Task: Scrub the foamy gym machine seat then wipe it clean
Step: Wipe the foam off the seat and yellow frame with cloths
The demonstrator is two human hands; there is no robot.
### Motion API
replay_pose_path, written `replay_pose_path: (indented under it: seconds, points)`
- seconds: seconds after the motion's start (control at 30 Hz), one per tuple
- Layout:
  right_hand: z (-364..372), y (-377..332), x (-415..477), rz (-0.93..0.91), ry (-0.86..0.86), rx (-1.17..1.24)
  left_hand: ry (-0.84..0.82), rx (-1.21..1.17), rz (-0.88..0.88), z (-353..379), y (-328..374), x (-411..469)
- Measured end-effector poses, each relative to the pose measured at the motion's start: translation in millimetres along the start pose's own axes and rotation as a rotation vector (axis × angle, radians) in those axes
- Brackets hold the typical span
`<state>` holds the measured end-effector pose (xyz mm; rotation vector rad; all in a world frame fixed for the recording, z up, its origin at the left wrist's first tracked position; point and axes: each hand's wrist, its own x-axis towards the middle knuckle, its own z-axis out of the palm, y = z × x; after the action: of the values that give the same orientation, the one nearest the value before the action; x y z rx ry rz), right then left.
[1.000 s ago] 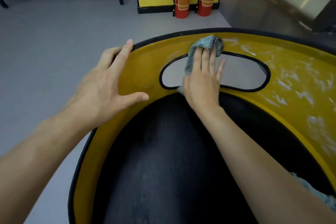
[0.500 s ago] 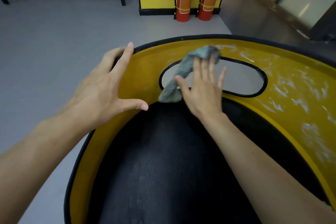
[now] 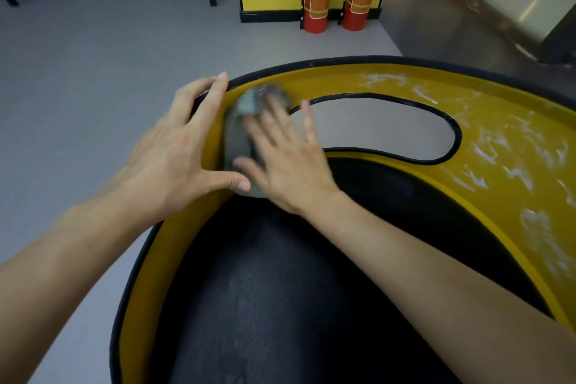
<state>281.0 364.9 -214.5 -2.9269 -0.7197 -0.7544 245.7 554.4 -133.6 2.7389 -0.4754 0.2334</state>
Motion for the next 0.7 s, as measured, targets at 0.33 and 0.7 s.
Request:
replay_pose_path:
  seconds: [0.33,0.7]
  points:
    - [3,-50,6,0.066,0.023,0.233,-0.007,-0.013,0.012,0,2,-1]
    - [6,60,-19,0.305,-0.072,-0.167,-0.026,-0.005,0.001,-3,4,-2]
